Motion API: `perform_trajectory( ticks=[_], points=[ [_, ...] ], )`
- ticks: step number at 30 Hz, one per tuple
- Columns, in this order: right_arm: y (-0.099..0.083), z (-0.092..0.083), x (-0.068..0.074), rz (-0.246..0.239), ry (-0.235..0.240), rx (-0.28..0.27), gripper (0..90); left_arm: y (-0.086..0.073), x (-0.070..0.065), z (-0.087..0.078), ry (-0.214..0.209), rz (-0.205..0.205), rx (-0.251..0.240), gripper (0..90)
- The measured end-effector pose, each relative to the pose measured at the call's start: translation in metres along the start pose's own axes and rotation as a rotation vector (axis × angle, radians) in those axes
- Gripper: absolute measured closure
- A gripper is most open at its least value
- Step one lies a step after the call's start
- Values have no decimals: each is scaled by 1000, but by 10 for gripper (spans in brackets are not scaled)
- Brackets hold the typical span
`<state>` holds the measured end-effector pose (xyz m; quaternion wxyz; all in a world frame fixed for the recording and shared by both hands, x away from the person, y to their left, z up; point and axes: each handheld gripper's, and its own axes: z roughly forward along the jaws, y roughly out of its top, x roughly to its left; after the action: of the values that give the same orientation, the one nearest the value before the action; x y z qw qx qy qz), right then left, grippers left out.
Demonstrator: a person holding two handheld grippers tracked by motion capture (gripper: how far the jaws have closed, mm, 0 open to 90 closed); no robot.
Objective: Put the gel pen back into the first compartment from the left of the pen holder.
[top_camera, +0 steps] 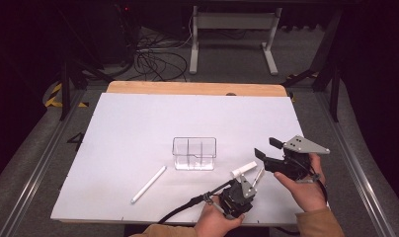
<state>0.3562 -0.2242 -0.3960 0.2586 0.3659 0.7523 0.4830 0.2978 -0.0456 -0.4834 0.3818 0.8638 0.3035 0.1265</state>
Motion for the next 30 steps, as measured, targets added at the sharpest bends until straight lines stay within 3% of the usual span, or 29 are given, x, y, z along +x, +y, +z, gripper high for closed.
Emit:
perform_trajectory(
  ticks=[5,12,17,25,30],
  points=[
    [0,0,1,-1,3,-2,340,1,0,1,2,-4,2,738],
    [0,0,1,-3,10,-2,340,2,5,0,-12,-49,9,787],
    [0,-2,0,-1,9,-5,340,2,10,-4,-51,-81,-5,796],
    [1,-5,-2,3,6,-21,343,4,19,-21,-102,-70,-47,797],
    [2,-5,-1,2,6,-22,343,5,22,-30,-109,-54,-63,799]
  ],
)
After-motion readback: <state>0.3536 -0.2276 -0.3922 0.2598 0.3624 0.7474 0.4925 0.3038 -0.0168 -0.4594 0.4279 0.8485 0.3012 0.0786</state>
